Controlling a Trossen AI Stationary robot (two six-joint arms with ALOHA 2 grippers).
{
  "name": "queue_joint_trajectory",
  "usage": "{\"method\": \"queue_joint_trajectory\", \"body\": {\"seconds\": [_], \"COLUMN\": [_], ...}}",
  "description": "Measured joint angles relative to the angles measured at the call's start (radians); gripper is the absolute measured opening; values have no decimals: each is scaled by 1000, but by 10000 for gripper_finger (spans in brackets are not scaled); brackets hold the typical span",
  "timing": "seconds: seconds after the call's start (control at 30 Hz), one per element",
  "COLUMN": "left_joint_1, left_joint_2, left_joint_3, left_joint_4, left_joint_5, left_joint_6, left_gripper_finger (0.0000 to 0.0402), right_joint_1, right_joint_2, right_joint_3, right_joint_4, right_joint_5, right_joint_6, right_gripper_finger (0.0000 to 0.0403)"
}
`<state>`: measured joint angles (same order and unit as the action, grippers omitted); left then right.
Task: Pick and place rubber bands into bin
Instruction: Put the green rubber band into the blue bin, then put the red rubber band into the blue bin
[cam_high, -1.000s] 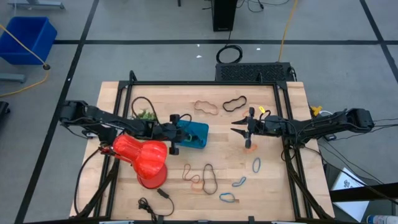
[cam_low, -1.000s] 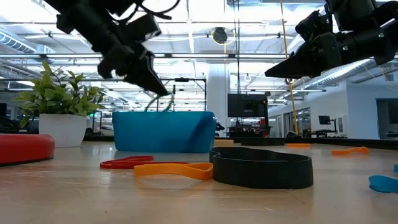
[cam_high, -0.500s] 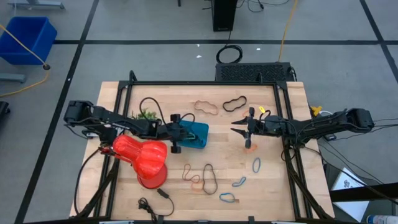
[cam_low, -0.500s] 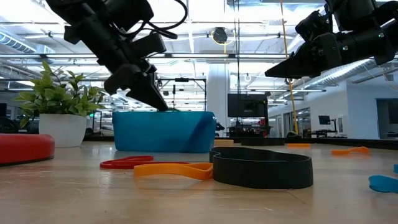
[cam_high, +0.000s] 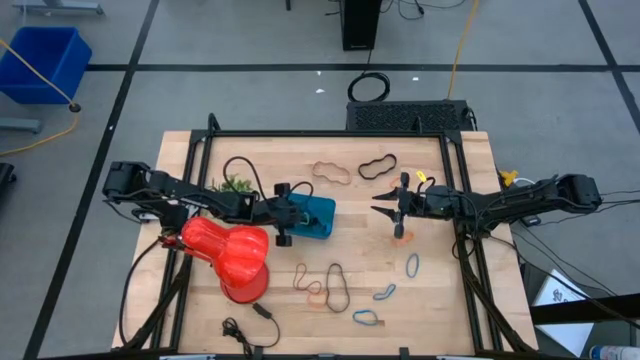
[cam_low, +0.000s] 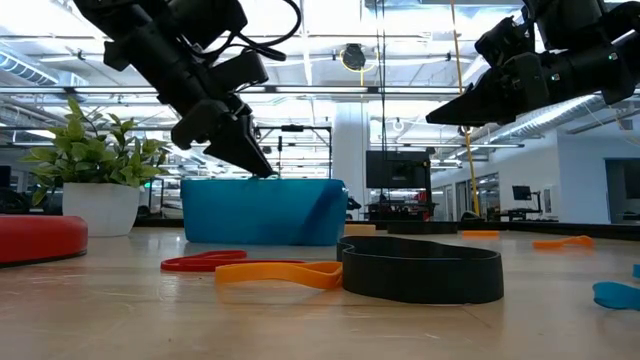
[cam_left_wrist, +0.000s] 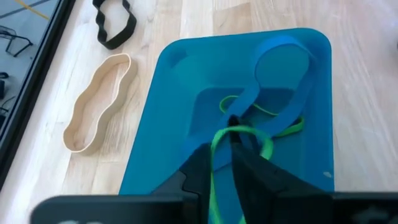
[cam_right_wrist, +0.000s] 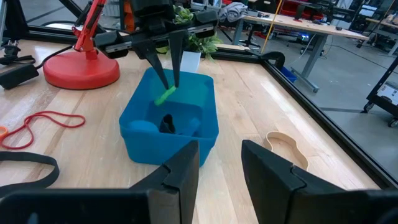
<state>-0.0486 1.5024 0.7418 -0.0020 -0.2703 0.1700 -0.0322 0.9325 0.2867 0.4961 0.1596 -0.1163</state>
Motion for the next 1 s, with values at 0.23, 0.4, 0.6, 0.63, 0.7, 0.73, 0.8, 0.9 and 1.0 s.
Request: {"method": "queue_joint_trajectory", "body": {"seconds": [0.23,0.4,0.6,0.63,0.7,0.73,0.8,0.9,1.0], "left_joint_1": [0,0,-4,-4,-4,-4,-6,-18,-35], "left_joint_2": [0,0,0,0,-6,-11,-12,-12,-12], "left_joint_3": [0,0,0,0,0,0,1,1,1], "left_joint_4": [3,3,5,6,10,18,53,84,91], "left_joint_5": [0,6,8,12,66,110,227,377,434], "left_joint_6": [5,-27,-119,-113,-93,-79,-50,-20,-15], "left_gripper_finger": [126,154,170,170,168,166,159,147,134], "right_joint_1": [0,0,0,0,0,0,0,0,0], "right_joint_2": [0,0,0,0,0,0,0,0,0], "right_joint_3": [0,0,0,0,0,0,0,0,0], "right_joint_4": [0,0,0,0,0,0,0,0,0], "right_joint_5": [0,0,0,0,0,0,0,0,0], "right_joint_6": [0,0,0,0,0,0,0,0,0], "right_gripper_finger": [114,114,114,114,114,114,114,114,114]}}
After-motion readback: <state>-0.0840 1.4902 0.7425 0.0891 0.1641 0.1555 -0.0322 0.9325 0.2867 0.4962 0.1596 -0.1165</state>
